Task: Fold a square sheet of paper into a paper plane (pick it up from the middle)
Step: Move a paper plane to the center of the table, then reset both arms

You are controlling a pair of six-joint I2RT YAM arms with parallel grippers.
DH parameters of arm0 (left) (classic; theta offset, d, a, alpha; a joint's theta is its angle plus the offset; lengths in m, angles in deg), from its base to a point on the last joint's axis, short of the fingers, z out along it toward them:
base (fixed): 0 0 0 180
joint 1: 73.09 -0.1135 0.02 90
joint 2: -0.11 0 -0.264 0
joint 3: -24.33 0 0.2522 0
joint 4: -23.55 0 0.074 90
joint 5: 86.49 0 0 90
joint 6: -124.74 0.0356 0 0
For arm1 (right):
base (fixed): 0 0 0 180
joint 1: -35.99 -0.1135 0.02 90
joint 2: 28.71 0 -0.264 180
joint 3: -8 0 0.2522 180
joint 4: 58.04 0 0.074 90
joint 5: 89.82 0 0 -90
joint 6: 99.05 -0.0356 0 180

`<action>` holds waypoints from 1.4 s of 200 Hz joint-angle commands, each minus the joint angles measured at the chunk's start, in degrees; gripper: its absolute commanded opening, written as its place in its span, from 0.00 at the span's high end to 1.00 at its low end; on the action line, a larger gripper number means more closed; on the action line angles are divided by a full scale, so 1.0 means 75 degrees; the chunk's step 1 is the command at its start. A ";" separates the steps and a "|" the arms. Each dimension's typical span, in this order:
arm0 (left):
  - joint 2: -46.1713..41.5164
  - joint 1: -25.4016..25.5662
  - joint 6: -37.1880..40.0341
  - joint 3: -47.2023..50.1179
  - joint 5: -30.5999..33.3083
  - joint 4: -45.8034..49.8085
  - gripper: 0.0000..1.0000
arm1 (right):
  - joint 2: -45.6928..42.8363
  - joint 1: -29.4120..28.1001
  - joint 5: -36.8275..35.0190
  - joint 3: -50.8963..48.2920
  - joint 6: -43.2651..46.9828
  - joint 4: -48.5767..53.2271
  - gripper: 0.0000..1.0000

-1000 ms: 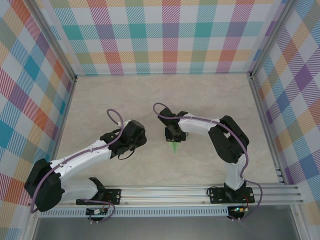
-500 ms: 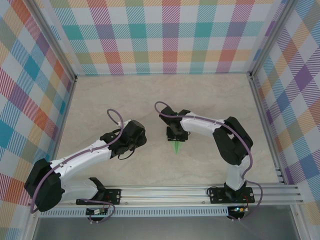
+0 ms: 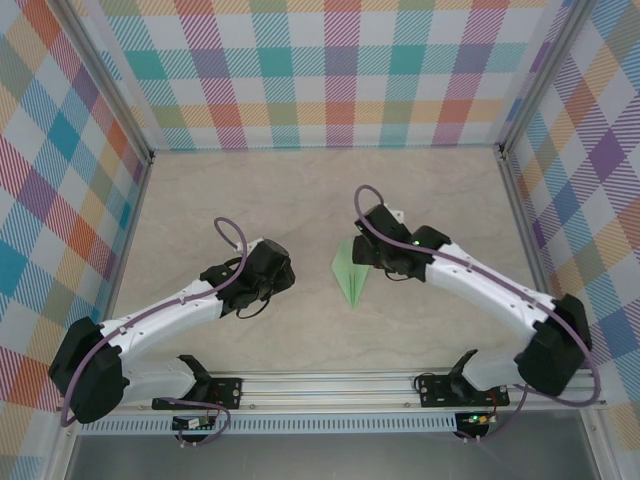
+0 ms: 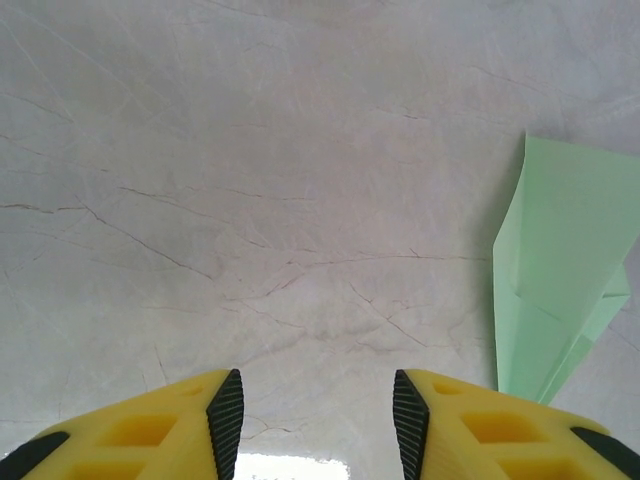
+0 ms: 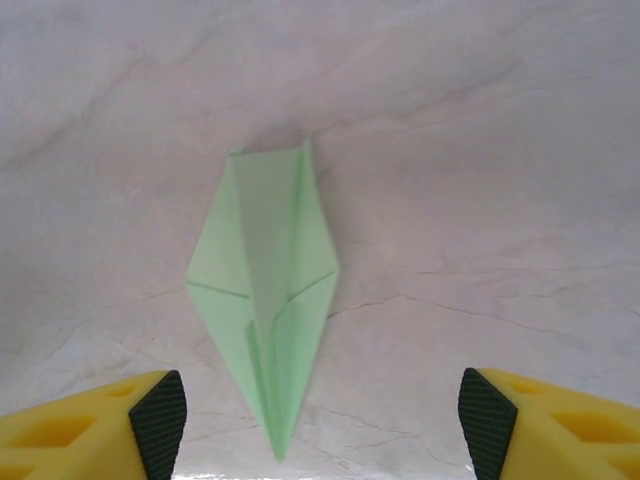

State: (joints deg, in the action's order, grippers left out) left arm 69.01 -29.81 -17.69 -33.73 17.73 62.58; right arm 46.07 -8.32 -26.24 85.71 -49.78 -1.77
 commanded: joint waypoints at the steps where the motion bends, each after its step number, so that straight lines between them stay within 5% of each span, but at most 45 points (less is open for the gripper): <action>1: -0.0219 -0.0055 0.0278 0.0055 0.0324 0.0032 0.51 | -0.0927 0.0173 -0.1628 -0.0590 0.0113 0.0138 0.15; 19: -0.0320 -0.0111 0.0391 -0.0041 0.0723 0.0329 0.44 | -0.1593 0.0541 -0.1845 -0.1109 0.0523 -0.0136 0.00; 73: -0.0799 -0.0630 0.1398 0.0050 0.1651 0.0624 0.31 | -0.2106 0.2083 -0.2806 -0.2623 0.1966 -0.1512 0.00; 107: -0.0761 -0.1574 0.2090 0.0065 0.2016 0.0658 0.08 | -0.1643 0.2940 -0.2702 -0.3451 0.2775 -0.2860 0.00; 132: -0.0662 -0.2308 0.2440 0.0039 0.2176 0.0752 0.03 | -0.1354 0.3198 -0.2698 -0.4072 0.3144 -0.3881 0.00; 178: -0.0535 -0.3579 0.3313 0.0642 0.1974 -0.0407 0.02 | -0.0228 0.3839 -0.1500 -0.4605 0.4391 -0.6323 0.00; 254: 0.0227 -0.3955 0.5539 0.1227 0.2752 -0.3666 0.01 | 0.0916 0.5026 0.1256 -0.4786 0.5394 -1.0009 0.00; 271: 0.0526 -0.3973 0.5971 0.1583 0.2783 -0.4795 0.00 | 0.1363 0.5105 0.1695 -0.5336 0.5519 -1.1711 0.00; 280: 0.0759 -0.3979 0.6294 0.1855 0.2753 -0.5648 0.01 | 0.1240 0.5283 0.1977 -0.5285 0.5358 -1.1342 0.00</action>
State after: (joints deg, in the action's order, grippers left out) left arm 71.55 -58.48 21.33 -24.31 36.26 36.64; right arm 53.85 29.71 -19.85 48.70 -10.85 -75.78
